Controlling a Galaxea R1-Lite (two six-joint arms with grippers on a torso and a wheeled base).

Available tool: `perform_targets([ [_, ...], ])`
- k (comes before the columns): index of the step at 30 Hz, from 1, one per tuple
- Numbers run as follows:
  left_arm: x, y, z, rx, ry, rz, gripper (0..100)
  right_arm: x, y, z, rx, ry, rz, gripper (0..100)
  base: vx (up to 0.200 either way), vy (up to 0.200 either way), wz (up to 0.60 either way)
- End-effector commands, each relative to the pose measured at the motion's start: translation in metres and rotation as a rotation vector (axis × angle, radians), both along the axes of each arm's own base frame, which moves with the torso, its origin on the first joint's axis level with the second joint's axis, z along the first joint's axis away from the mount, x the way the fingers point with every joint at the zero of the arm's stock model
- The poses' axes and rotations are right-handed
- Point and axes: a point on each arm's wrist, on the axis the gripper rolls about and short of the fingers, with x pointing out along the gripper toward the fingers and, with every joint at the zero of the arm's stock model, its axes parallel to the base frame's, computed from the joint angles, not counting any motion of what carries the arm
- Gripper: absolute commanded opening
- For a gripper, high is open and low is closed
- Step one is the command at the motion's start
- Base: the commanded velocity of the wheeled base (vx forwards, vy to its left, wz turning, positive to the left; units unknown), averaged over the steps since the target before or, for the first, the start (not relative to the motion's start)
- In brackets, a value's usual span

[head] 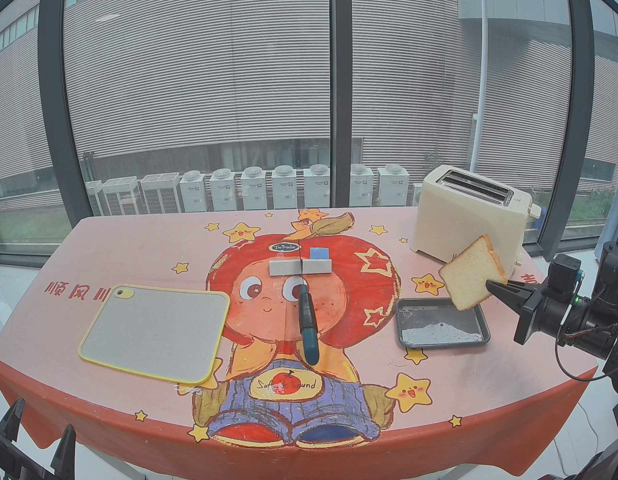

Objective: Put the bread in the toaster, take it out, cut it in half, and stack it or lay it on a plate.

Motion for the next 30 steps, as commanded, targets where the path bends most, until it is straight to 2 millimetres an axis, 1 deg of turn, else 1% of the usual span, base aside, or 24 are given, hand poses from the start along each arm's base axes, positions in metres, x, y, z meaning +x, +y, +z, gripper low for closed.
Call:
perform_targets([
  [1,0.001,0.0,-0.005,-0.002,0.019,0.0,100,0.001,0.0,0.0,0.001,-0.002,0.002,0,0.0,0.0,0.0],
  [5,0.001,0.0,-0.005,-0.001,0.019,0.0,100,0.002,0.001,0.0,0.002,0.0,0.008,0,0.0,0.0,0.0],
  [13,0.001,0.0,-0.005,-0.001,0.019,0.0,100,0.008,0.003,0.009,0.013,-0.035,0.017,0,0.0,0.0,0.0],
  [20,0.001,0.0,-0.005,0.001,0.019,0.0,100,0.01,0.004,0.009,0.014,-0.037,0.021,0,0.0,0.0,0.0],
  [24,0.001,0.0,-0.005,0.001,0.019,0.0,100,0.012,0.006,0.013,0.011,-0.057,0.026,0,0.0,-0.2,0.0],
  [30,0.001,0.0,-0.005,0.001,0.019,0.0,100,0.012,0.007,0.013,0.007,-0.06,0.034,0,0.0,-0.2,0.0],
])
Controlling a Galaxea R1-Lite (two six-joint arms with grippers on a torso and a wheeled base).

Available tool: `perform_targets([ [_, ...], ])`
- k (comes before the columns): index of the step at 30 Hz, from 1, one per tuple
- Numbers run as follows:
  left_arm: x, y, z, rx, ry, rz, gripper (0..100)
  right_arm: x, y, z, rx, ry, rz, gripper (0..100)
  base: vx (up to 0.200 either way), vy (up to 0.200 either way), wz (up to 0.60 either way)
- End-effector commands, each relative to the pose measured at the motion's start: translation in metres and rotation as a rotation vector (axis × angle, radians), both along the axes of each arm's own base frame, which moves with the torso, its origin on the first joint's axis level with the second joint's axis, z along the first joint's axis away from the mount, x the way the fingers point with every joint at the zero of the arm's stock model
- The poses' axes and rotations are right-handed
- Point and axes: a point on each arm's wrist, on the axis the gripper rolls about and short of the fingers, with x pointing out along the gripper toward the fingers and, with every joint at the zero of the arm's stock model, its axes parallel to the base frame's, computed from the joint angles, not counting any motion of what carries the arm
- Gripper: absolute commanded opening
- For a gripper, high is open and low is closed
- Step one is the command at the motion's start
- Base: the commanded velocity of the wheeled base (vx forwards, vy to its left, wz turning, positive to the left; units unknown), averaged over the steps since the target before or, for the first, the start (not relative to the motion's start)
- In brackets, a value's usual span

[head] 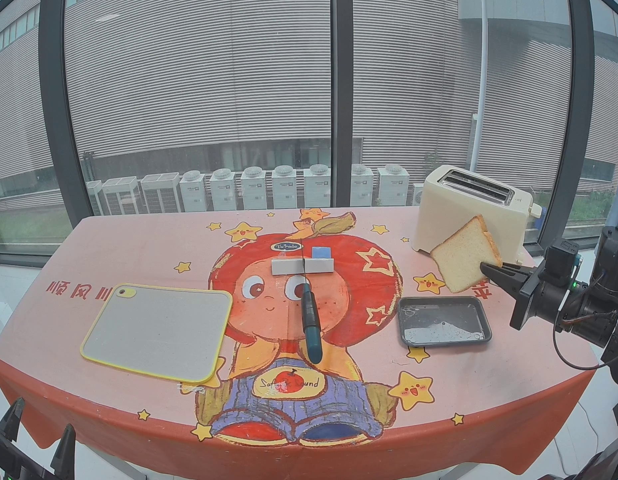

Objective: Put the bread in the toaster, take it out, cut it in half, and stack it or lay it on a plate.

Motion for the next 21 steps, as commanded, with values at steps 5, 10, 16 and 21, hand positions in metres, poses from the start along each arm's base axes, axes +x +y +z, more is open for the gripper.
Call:
perform_targets([
  [5,0.001,0.0,-0.005,0.001,0.019,0.0,100,0.001,0.001,0.0,0.0,-0.002,0.002,0,0.0,-0.2,0.0],
  [10,0.001,0.0,-0.005,-0.002,0.019,0.0,100,0.003,0.001,-0.001,-0.001,0.003,0.002,0,0.0,-0.12,0.0],
  [16,0.001,0.0,-0.005,-0.002,0.019,0.0,100,0.006,0.001,0.004,0.009,-0.015,0.021,0,0.0,0.0,0.0],
  [21,0.001,0.0,-0.005,-0.002,0.019,0.002,100,0.014,0.002,0.012,0.019,-0.047,0.029,0,0.0,0.0,0.0],
])
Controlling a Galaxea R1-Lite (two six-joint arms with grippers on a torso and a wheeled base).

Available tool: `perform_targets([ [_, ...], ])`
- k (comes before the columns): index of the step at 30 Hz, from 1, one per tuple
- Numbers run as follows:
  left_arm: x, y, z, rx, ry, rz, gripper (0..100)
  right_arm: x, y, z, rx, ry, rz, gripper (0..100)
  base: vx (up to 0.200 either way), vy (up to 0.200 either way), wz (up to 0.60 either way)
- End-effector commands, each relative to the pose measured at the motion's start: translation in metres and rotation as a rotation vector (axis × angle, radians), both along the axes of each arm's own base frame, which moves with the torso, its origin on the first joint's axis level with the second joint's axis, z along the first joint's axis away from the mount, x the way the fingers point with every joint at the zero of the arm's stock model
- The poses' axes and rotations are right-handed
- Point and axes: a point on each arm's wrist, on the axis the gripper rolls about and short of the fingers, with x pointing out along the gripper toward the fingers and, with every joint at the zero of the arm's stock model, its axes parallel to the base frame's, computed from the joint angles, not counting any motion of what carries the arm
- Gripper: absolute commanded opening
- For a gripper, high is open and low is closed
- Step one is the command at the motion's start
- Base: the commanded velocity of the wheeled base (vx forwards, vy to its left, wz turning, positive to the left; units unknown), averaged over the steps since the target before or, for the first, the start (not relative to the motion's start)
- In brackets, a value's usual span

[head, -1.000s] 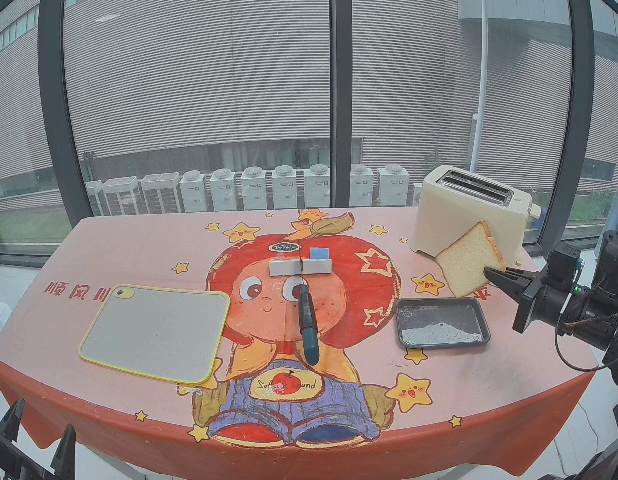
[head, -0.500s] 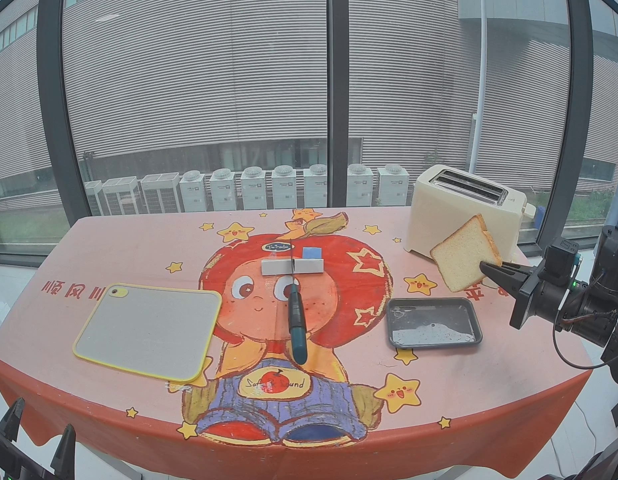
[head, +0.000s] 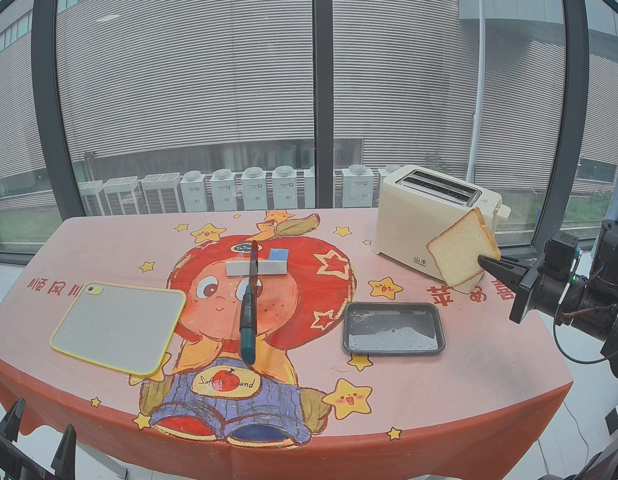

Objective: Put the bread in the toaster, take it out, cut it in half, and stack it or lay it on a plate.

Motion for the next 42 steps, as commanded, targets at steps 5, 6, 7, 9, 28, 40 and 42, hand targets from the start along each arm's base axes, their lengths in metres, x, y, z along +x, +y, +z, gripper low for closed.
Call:
perform_targets([
  [5,0.001,0.0,-0.005,0.0,0.019,0.004,100,0.017,0.001,0.016,0.011,-0.038,-0.003,0,0.0,0.0,0.0],
  [6,0.001,0.0,-0.005,0.0,0.019,0.004,100,0.019,-0.002,0.018,0.01,-0.029,-0.008,0,0.0,0.0,0.0],
  [7,0.001,0.0,-0.005,0.0,0.019,0.004,100,0.02,-0.004,0.02,0.01,-0.024,-0.008,0,0.0,0.0,0.0],
  [9,0.001,0.0,-0.005,0.0,0.019,0.004,100,0.024,-0.007,0.025,0.011,-0.014,-0.005,0,0.0,0.0,0.0],
  [28,0.001,0.0,-0.005,0.0,0.019,0.004,100,0.055,-0.024,0.089,-0.028,-0.089,0.038,0,0.0,0.0,0.0],
  [40,0.001,0.0,-0.005,0.0,0.019,0.004,100,0.088,-0.035,0.107,-0.11,-0.121,0.046,0,0.0,0.0,0.0],
  [42,0.001,0.0,-0.005,0.0,0.019,0.004,100,0.093,-0.035,0.106,-0.111,-0.123,0.046,0,0.0,0.0,0.0],
])
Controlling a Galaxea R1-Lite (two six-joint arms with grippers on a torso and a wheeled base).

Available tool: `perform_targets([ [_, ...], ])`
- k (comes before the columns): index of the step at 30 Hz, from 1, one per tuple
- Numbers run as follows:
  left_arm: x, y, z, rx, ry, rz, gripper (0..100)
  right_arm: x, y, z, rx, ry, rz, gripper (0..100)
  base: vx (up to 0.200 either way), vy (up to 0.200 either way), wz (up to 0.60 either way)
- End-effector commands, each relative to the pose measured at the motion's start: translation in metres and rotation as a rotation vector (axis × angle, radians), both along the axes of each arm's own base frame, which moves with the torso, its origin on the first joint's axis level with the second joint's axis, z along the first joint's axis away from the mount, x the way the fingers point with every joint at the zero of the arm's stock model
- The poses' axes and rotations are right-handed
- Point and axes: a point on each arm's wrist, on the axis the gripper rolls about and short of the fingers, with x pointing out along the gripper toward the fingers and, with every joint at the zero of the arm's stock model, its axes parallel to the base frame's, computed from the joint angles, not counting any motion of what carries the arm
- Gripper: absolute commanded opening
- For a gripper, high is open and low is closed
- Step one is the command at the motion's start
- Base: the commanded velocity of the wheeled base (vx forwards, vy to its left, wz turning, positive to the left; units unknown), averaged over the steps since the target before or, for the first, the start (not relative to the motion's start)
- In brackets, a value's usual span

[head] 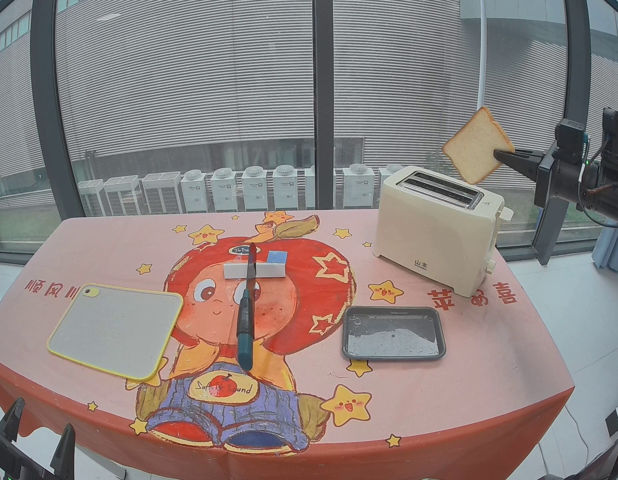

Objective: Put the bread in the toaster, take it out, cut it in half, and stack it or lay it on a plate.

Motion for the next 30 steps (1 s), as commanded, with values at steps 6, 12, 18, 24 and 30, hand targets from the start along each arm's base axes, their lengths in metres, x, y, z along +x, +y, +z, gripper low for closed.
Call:
perform_targets([
  [6,0.001,0.0,-0.005,-0.002,0.019,0.0,100,0.033,-0.001,-0.002,-0.005,-0.008,-0.009,0,0.0,0.0,0.0],
  [12,0.001,0.0,-0.005,-0.002,0.019,0.0,100,0.057,-0.004,-0.002,-0.003,-0.023,-0.019,0,0.0,0.0,0.0],
  [18,0.001,0.0,-0.005,-0.002,0.019,0.0,100,0.077,-0.008,-0.012,-0.004,-0.008,-0.034,0,0.0,0.0,0.0],
  [24,0.001,0.0,-0.005,-0.002,0.019,0.0,100,0.086,-0.015,-0.019,-0.002,0.006,-0.034,0,0.0,0.0,0.0],
  [30,0.001,0.0,-0.005,0.0,0.019,0.0,100,0.09,-0.016,-0.029,-0.01,0.026,-0.031,0,0.0,0.0,0.0],
])
